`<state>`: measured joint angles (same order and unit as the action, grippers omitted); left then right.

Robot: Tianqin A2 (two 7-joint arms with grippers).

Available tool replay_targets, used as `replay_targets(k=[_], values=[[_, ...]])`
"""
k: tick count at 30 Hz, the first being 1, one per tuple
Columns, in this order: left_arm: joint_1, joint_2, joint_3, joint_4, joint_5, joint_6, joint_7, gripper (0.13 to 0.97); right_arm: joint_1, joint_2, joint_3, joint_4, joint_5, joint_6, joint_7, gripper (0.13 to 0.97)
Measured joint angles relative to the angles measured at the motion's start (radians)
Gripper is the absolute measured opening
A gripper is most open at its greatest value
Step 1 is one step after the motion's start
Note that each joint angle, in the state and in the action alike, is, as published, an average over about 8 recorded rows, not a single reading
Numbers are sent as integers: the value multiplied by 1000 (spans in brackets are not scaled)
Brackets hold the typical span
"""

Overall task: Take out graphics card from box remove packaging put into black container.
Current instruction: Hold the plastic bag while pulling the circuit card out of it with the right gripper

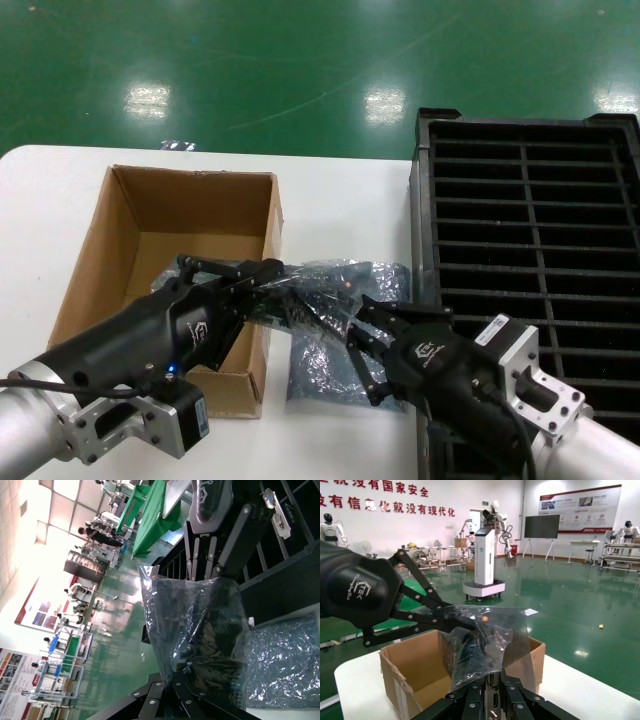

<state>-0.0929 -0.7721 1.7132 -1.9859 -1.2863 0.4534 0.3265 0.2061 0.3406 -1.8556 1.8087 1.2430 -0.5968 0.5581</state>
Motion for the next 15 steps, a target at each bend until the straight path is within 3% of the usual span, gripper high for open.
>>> replay_targets(k=[15], values=[[0, 0, 0, 0, 0, 0, 0, 138, 11, 2, -23, -24, 15, 9, -21, 270]])
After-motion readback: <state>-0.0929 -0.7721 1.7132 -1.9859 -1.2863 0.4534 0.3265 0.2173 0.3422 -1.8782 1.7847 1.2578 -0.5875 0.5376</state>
